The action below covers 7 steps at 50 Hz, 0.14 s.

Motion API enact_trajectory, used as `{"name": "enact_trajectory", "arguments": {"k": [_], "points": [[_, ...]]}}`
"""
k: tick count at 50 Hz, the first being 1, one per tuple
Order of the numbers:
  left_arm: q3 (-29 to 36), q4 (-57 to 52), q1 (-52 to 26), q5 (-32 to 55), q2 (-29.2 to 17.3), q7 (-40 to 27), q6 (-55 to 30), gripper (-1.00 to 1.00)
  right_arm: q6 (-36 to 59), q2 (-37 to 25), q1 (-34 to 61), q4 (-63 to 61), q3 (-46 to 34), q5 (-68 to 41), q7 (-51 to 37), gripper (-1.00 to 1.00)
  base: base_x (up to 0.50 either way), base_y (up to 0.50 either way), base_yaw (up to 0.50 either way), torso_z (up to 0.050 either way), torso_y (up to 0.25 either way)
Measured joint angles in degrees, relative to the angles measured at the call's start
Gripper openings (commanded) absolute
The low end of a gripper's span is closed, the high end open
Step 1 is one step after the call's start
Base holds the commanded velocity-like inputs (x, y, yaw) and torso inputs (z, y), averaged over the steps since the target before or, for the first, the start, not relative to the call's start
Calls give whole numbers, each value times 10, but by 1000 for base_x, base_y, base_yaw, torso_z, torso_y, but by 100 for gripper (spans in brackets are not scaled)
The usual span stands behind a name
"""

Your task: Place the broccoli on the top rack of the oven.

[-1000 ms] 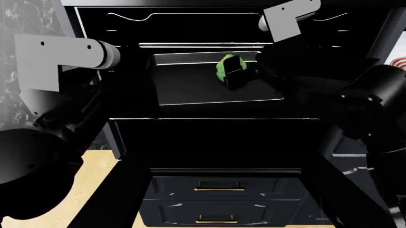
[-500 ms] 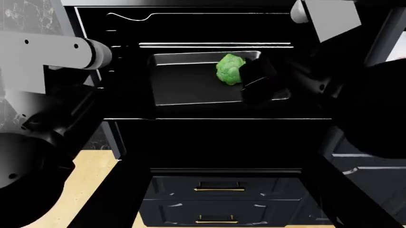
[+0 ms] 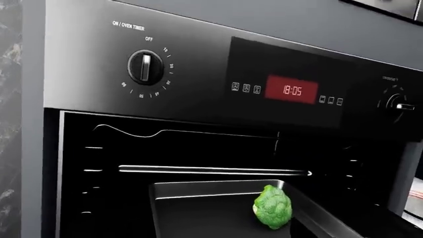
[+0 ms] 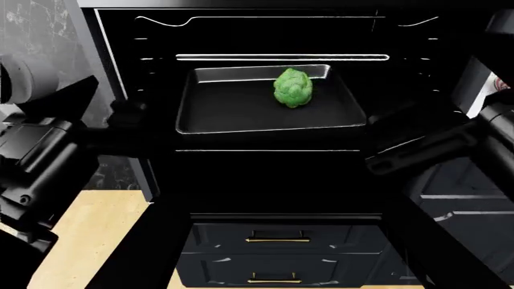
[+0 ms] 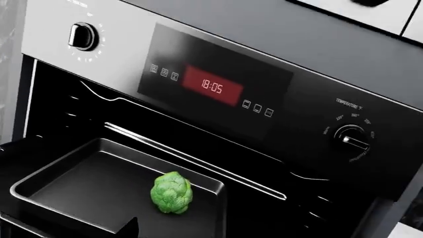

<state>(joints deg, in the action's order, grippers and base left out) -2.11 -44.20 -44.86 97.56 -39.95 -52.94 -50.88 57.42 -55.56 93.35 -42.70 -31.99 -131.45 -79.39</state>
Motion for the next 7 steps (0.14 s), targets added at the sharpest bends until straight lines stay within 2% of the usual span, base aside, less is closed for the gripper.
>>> {"name": "enact_trajectory", "arguments": {"k": [7], "points": [[-34,-17,24,10,-5,20,21,100,-30,-44,40,-43,4,-64,-44,100,0,0,0,0,0]]}}
